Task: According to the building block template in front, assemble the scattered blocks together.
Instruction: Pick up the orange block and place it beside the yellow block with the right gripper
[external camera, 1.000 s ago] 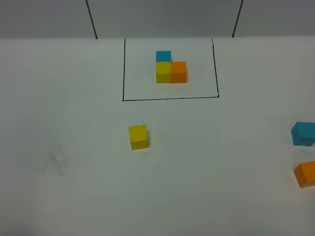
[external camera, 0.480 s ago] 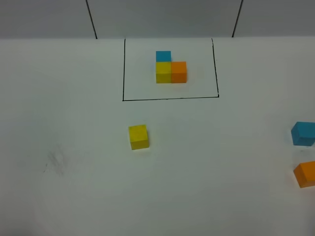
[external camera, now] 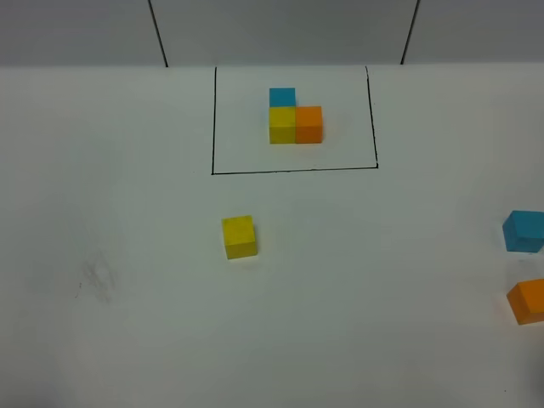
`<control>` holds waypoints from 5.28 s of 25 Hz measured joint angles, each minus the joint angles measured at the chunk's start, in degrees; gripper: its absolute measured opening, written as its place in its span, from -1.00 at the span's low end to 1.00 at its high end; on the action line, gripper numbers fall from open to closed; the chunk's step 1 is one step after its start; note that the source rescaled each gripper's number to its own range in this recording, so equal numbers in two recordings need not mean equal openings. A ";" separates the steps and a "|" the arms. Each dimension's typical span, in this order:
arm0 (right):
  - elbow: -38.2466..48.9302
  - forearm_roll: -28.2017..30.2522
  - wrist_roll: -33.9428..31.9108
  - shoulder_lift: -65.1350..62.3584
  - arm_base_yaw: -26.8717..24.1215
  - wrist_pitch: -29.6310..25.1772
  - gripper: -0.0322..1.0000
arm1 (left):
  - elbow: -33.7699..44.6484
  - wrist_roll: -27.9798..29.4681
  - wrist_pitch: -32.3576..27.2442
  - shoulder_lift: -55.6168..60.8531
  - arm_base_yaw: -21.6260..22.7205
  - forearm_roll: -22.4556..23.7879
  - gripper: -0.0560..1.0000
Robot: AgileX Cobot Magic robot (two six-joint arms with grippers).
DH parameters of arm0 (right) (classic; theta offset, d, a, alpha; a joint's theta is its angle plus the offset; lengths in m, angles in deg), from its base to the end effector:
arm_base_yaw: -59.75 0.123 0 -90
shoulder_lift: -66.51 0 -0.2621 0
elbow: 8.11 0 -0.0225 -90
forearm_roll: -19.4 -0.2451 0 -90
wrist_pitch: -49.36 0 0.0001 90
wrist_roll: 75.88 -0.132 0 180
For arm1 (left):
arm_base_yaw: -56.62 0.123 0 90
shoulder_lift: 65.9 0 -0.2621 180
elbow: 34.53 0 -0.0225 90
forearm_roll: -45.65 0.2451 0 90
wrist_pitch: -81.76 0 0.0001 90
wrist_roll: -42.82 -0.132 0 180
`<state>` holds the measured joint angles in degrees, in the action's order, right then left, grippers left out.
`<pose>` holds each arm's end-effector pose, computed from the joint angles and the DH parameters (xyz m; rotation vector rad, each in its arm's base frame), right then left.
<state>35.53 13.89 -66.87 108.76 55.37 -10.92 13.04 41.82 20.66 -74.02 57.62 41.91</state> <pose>0.1227 0.0016 0.2301 -0.0744 2.5433 0.0337 0.0481 -0.0067 0.2574 0.0037 2.0371 -0.0561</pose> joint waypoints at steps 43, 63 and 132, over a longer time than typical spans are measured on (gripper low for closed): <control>-0.23 5.52 -3.58 43.48 6.28 24.09 0.63 | 0.00 0.00 0.00 0.00 0.00 0.00 -0.89; -0.29 11.04 -7.50 52.23 6.28 31.35 0.63 | 0.00 0.00 0.00 0.00 0.00 0.00 -0.89; -9.91 4.59 20.10 33.35 25.49 12.45 -0.05 | 0.00 0.00 0.00 0.00 -0.06 0.00 -0.89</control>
<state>25.62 18.48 -46.78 142.11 80.86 1.53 13.04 41.82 20.65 -74.02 57.56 41.91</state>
